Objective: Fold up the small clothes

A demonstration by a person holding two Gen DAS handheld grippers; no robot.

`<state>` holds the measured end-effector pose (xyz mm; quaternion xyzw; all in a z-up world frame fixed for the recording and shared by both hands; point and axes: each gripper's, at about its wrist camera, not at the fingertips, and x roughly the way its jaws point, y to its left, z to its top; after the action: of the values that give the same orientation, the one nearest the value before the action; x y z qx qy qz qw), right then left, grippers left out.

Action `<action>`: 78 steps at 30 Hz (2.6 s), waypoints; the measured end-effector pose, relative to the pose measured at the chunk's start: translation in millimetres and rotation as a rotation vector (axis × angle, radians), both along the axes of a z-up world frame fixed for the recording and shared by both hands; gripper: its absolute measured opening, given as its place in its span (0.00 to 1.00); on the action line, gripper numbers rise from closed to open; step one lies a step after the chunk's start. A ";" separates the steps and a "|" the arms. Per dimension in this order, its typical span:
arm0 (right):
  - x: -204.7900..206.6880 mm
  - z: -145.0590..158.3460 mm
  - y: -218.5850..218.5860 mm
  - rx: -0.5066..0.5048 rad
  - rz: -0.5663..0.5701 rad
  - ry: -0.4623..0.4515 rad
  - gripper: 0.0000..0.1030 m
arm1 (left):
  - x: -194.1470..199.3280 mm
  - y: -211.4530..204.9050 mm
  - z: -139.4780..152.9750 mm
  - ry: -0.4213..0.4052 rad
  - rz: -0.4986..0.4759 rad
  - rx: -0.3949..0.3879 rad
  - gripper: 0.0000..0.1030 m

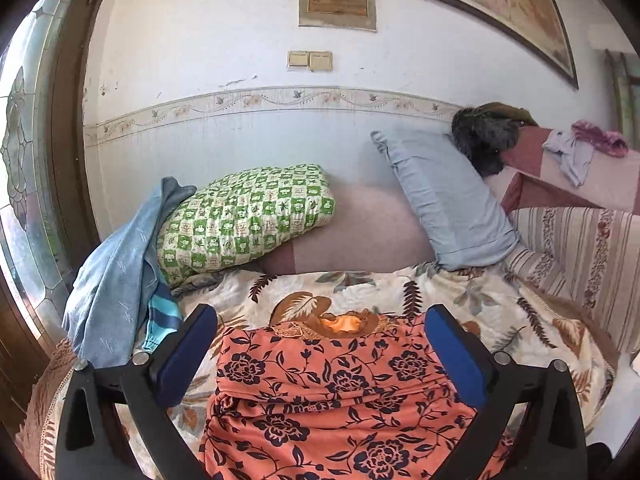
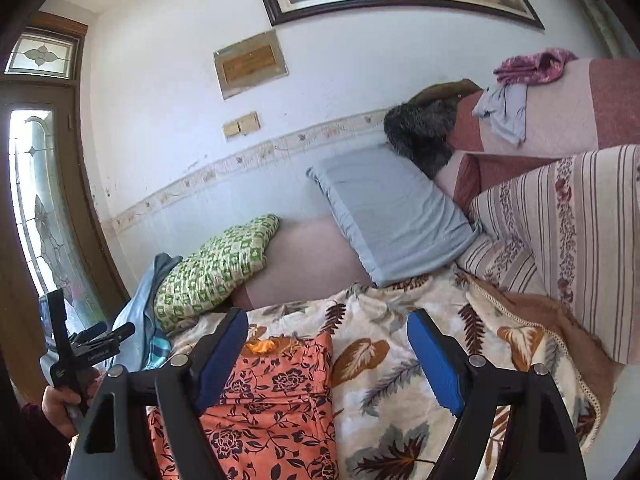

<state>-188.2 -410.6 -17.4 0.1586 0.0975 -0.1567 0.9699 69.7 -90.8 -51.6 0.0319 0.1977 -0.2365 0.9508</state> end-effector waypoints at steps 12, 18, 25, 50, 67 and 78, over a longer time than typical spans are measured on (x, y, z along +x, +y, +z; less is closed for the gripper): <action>1.0 -22.5 0.5 0.168 0.070 0.013 0.82 | -28.3 109.4 -27.7 0.067 0.167 0.100 1.00; 39.3 -107.8 -28.4 0.416 0.085 0.217 0.64 | -31.4 147.8 -90.9 0.255 0.247 0.184 1.00; 72.3 -198.5 -18.5 0.600 0.151 0.509 0.64 | -41.4 166.5 -141.3 0.441 0.209 0.198 1.00; 58.4 -262.6 40.2 0.511 0.192 0.773 0.64 | -22.5 174.3 -229.5 0.616 0.080 0.211 0.67; 61.0 -278.7 38.1 0.531 0.185 0.827 0.65 | -21.1 171.6 -247.9 0.716 0.012 0.197 0.62; 69.8 -300.7 54.6 0.364 0.172 0.960 0.31 | -23.8 163.1 -246.3 0.756 -0.080 0.130 0.06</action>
<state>-118.4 -356.0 -318.2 0.2266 0.5696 -0.1119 0.7821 45.9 72.3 -297.9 0.0106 0.5473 -0.2555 0.7969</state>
